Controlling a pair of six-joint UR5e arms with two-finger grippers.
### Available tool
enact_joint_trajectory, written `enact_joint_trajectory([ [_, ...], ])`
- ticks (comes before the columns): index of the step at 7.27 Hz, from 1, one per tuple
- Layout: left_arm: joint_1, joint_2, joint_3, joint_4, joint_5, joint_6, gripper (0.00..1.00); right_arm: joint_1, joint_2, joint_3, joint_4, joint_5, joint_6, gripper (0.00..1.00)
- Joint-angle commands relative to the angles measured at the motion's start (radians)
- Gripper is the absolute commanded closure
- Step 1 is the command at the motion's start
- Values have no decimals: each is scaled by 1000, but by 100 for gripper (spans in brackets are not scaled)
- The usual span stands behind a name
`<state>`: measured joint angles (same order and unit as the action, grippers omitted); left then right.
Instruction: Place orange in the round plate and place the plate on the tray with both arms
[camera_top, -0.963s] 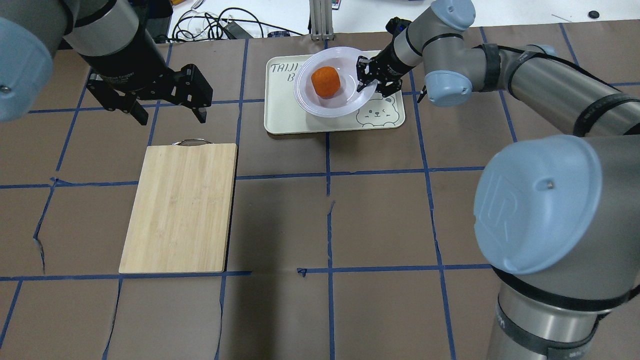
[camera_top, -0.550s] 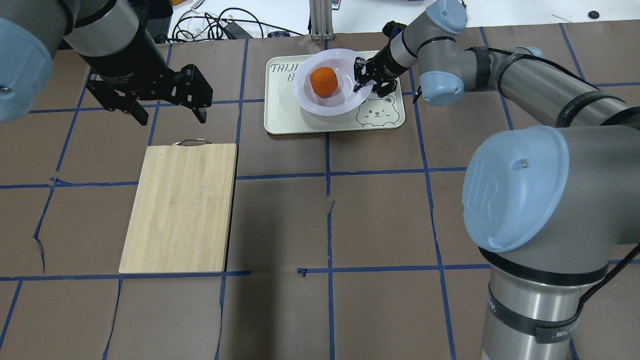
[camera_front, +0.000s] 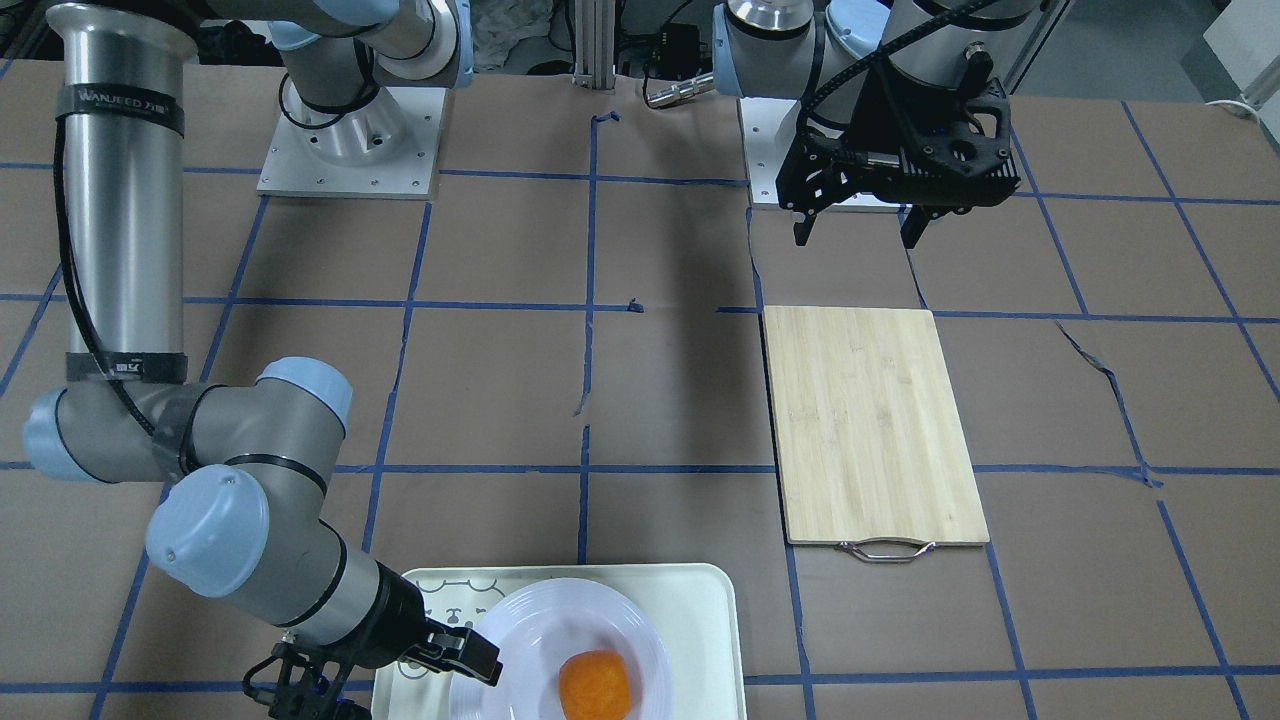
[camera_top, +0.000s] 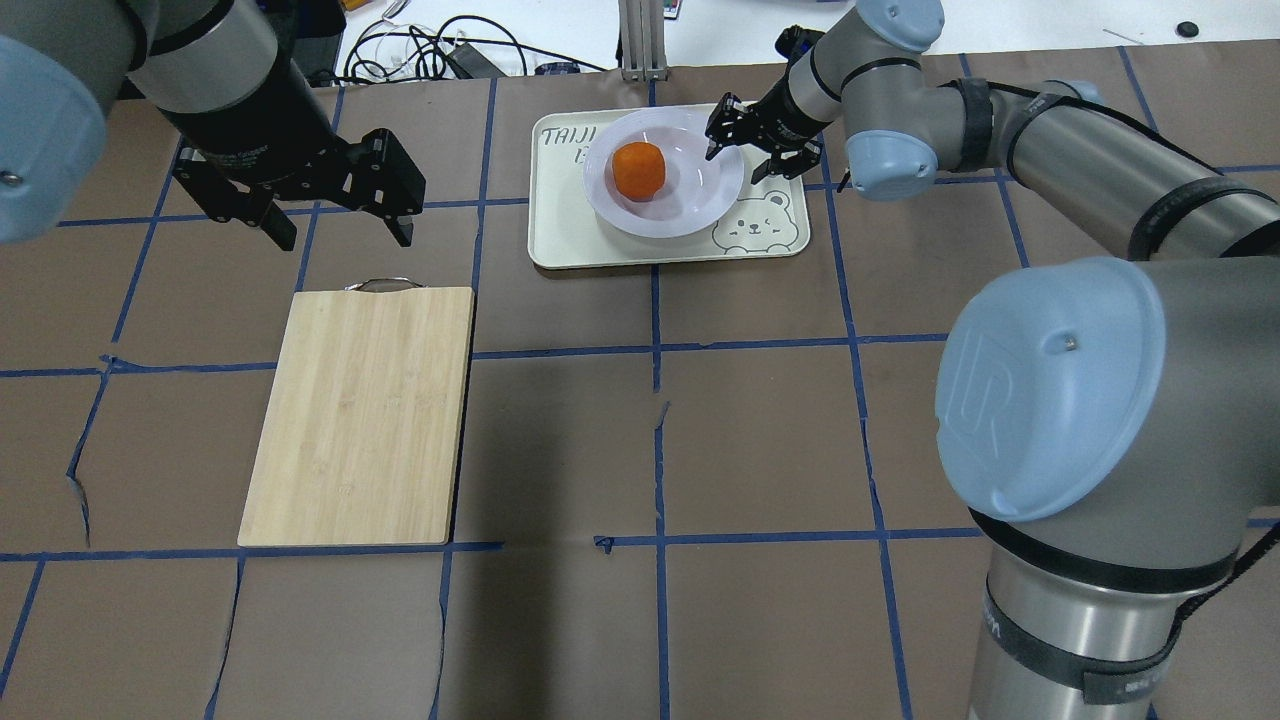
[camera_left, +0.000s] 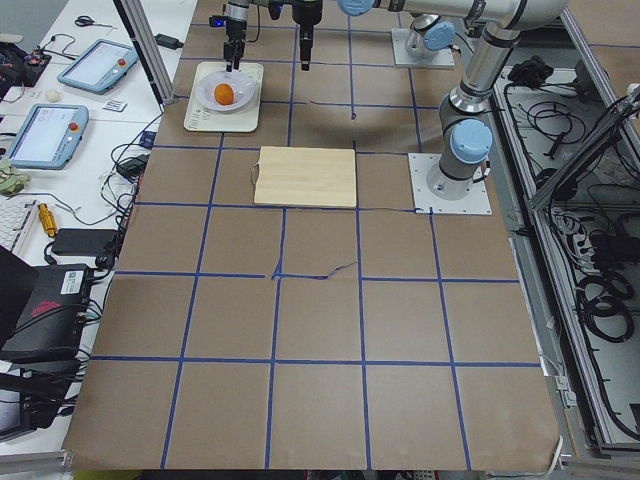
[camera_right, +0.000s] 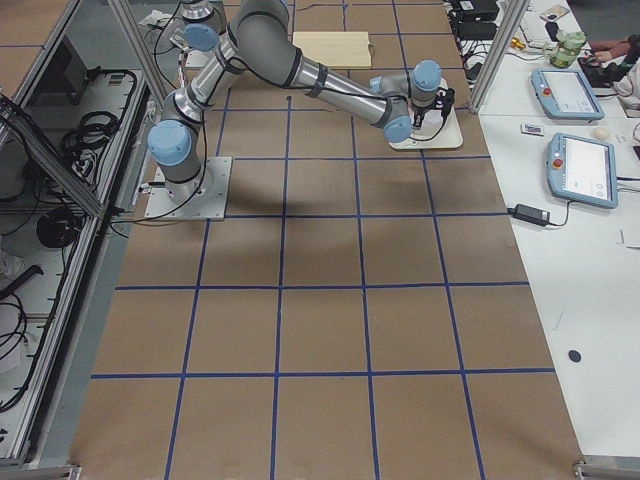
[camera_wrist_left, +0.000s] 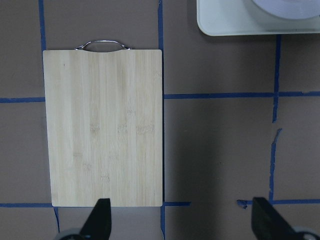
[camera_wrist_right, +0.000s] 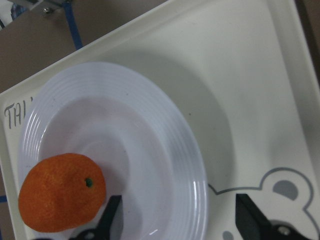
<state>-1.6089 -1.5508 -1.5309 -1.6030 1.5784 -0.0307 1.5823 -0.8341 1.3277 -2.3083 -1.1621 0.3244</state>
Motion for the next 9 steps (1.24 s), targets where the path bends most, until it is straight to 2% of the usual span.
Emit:
enact_joint_trajectory([
  [1,1,0,0,0,0,0,0,-37,-90,1,131,-123,-141,0],
  [3,1,0,0,0,0,0,0,-39,-211,-2,324,-278,-186,0],
  [5,1,0,0,0,0,0,0,-30,-444,2,641,-312,-252,0],
  [6,1,0,0,0,0,0,0,-15,-532,5,711,-414,-298,0],
  [7,1,0,0,0,0,0,0,-1,-616,43,777,-433,-380,0],
  [8,1,0,0,0,0,0,0,-1,-690,95,773,-424,-384,0],
  [9,1,1,0,0,0,2,0,1,-718,126,771,-424,-384,0],
])
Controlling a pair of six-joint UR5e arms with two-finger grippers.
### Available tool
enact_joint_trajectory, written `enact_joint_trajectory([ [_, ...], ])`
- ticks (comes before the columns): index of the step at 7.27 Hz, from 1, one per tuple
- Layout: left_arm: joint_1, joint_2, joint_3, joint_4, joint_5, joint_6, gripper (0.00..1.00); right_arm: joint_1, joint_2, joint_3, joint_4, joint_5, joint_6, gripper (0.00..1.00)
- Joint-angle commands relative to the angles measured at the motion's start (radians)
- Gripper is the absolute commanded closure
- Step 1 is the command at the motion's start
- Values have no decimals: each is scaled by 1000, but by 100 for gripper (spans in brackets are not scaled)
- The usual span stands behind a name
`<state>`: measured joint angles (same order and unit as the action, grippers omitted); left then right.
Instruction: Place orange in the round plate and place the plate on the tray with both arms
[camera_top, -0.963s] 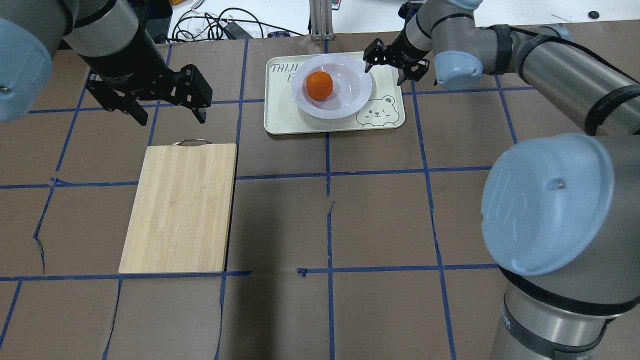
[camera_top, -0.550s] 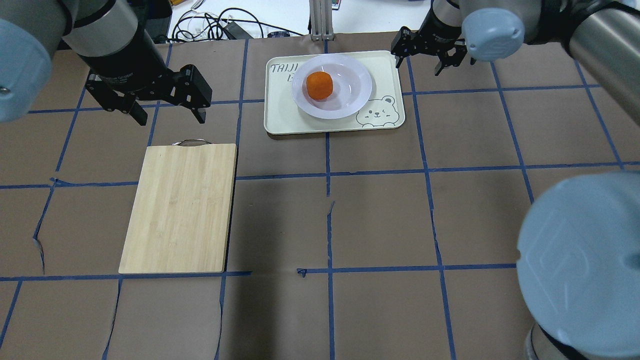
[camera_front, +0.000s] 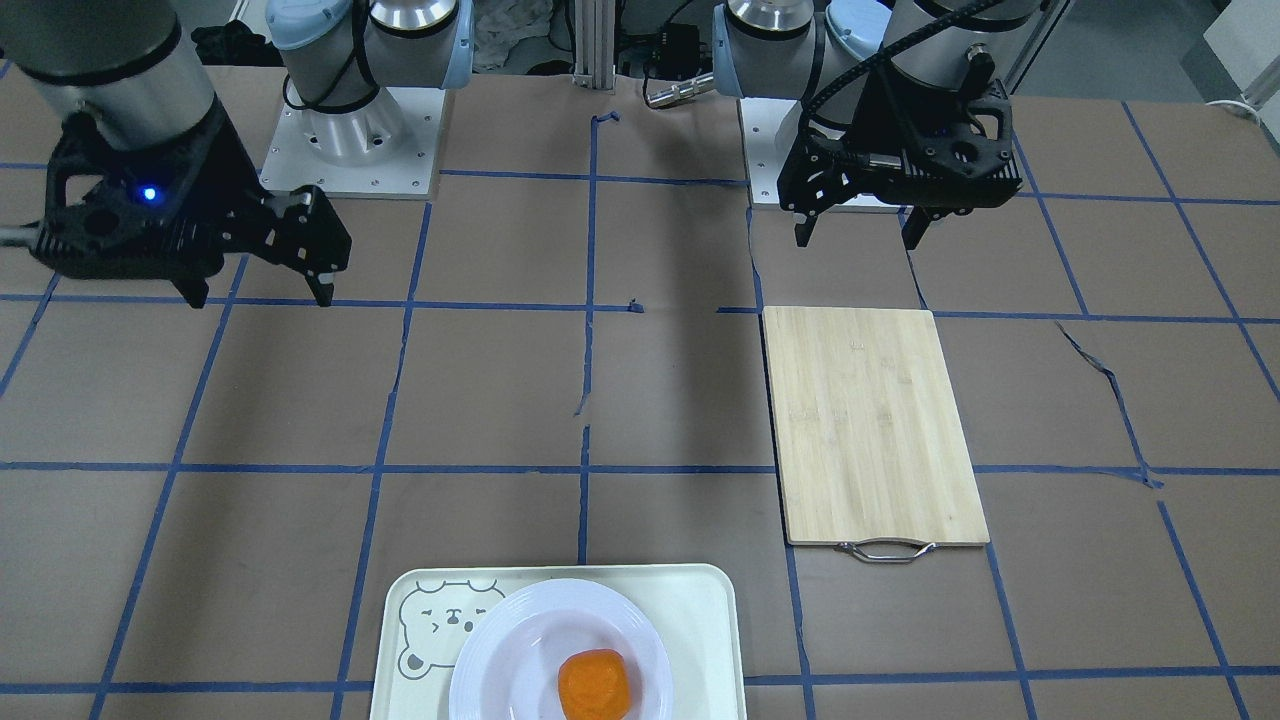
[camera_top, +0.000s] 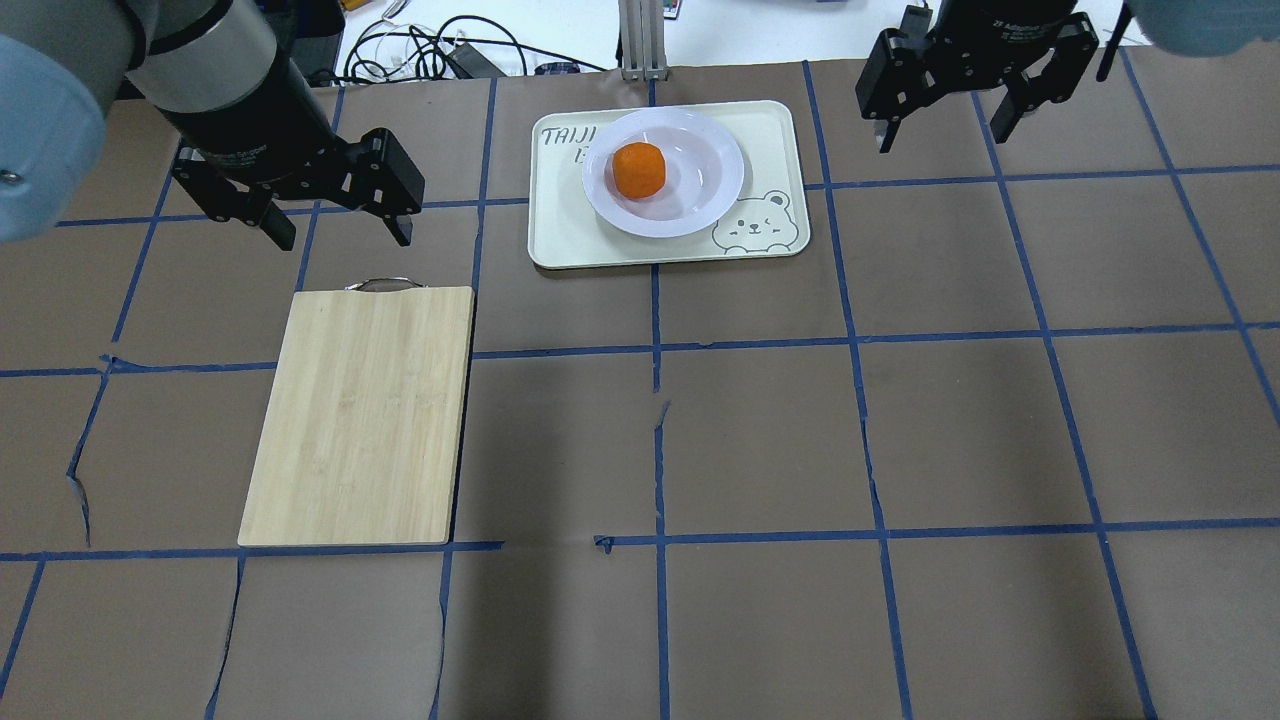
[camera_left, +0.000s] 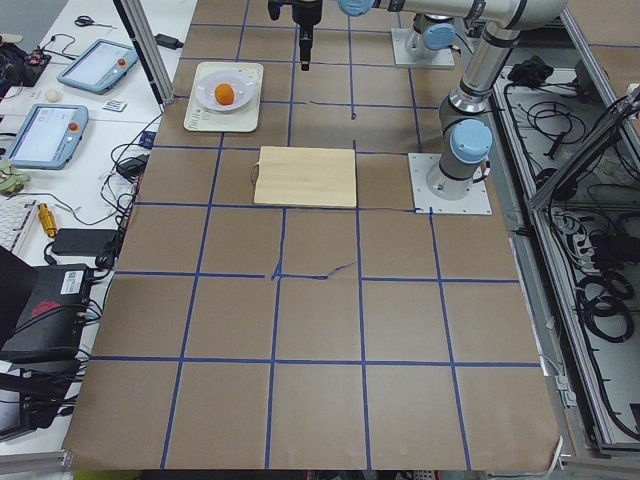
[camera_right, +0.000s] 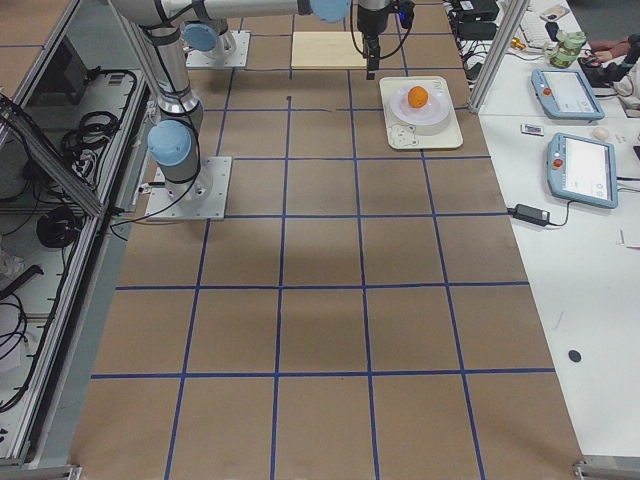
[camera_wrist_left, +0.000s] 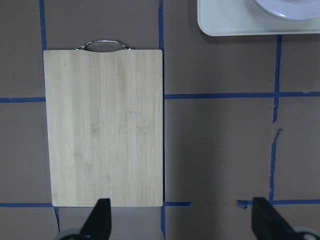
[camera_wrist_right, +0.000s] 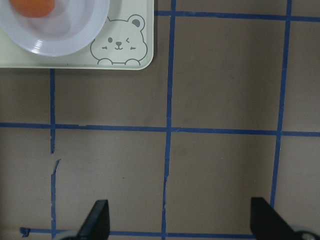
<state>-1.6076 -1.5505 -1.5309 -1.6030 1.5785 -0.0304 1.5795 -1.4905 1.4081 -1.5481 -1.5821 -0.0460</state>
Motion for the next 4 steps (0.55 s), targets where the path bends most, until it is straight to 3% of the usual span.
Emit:
enact_joint_trajectory([
  [1,0,1,0,0,0,0,0,5,-63,46,3,-3,-15,0],
  [4,0,1,0,0,0,0,0,4,-63,54,-23,-4,-20,0],
])
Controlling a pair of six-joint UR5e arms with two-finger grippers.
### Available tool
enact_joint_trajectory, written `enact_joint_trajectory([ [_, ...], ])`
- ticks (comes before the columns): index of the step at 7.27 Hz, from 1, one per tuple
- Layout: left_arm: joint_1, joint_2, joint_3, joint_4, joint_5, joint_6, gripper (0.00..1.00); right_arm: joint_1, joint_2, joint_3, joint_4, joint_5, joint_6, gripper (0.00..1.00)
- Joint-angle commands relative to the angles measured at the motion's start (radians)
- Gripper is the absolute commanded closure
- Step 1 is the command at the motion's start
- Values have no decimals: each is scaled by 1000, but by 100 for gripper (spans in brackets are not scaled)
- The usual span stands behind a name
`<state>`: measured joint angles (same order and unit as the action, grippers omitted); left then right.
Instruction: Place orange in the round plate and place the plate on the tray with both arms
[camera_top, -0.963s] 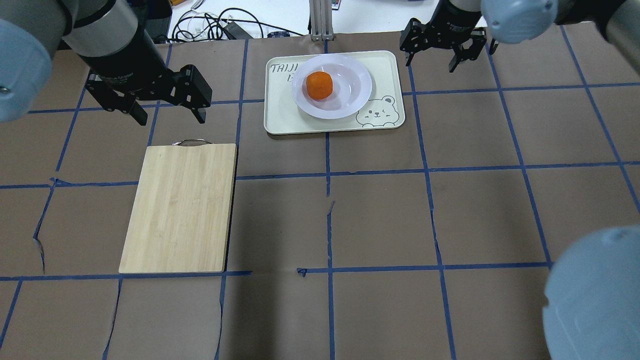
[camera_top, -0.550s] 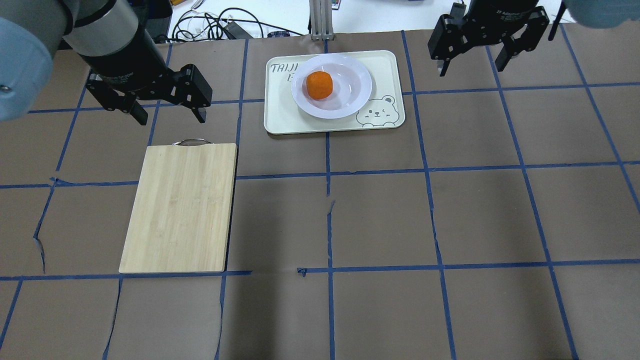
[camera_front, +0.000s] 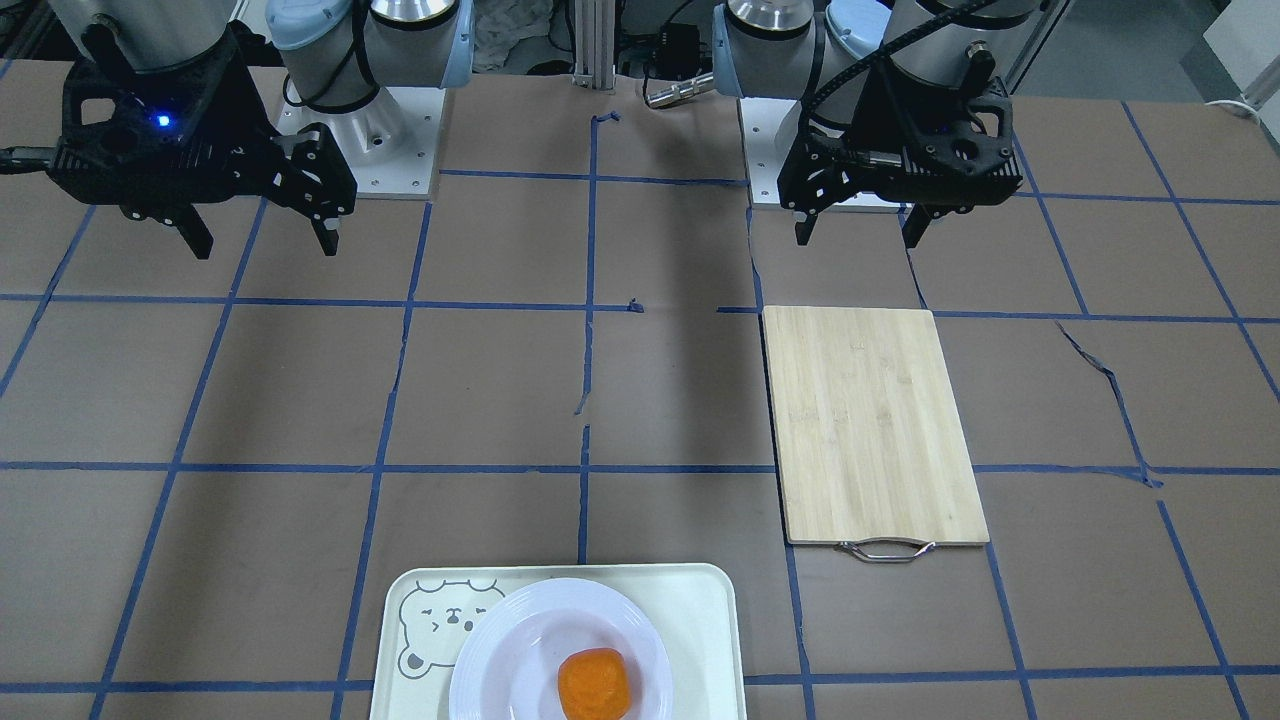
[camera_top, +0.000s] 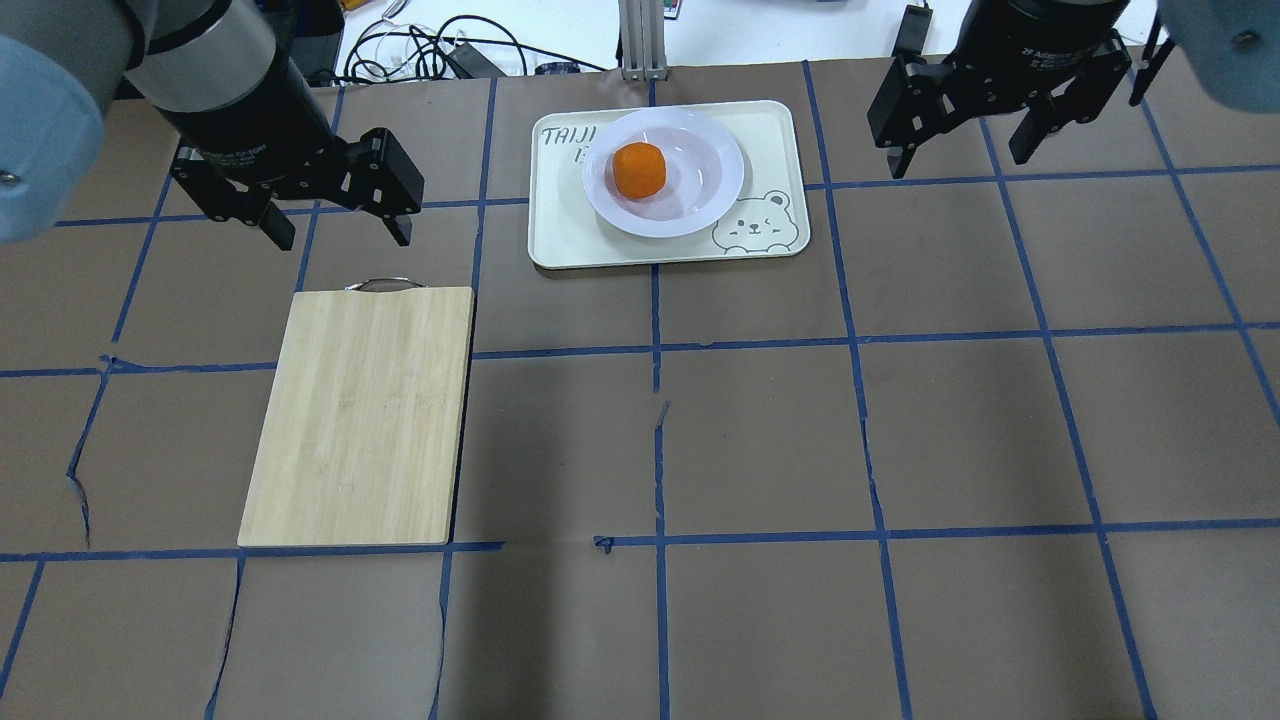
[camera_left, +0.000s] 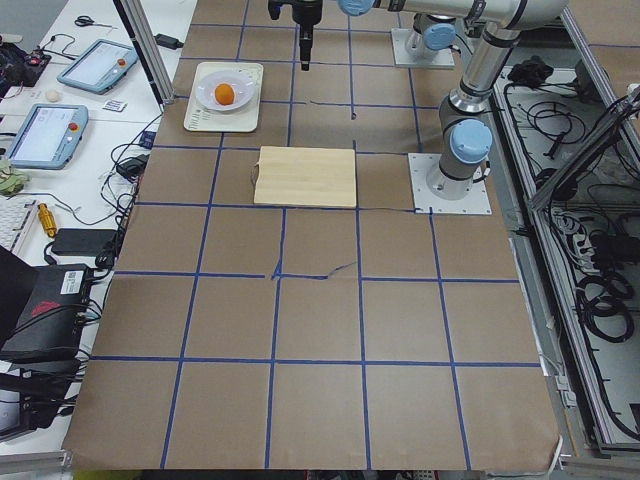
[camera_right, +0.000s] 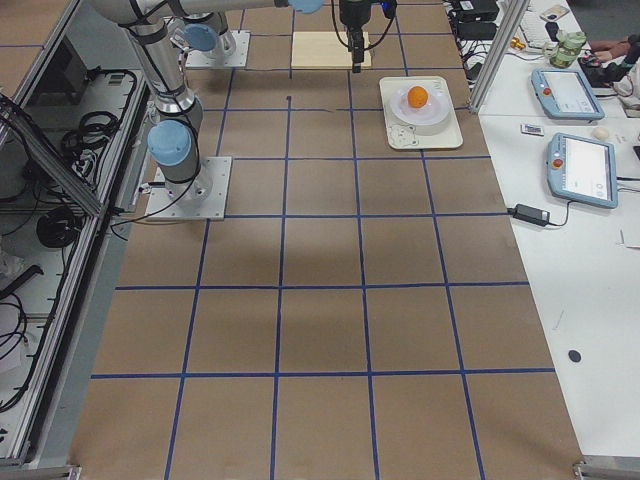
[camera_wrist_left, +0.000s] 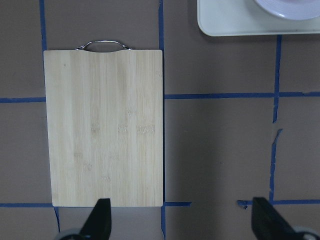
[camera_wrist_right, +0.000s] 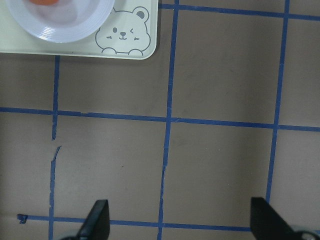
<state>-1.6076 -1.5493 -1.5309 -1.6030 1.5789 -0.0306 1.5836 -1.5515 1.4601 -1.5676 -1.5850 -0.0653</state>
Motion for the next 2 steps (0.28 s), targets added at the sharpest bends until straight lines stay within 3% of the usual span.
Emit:
enact_joint_trajectory([
  [1,-2,0,2,2,-2,0,0,-1,-2,2,-3,0,-2,0],
  [2,-2,0,0,2,-2,0,0,-1,-1,3,-2,0,-4,0],
])
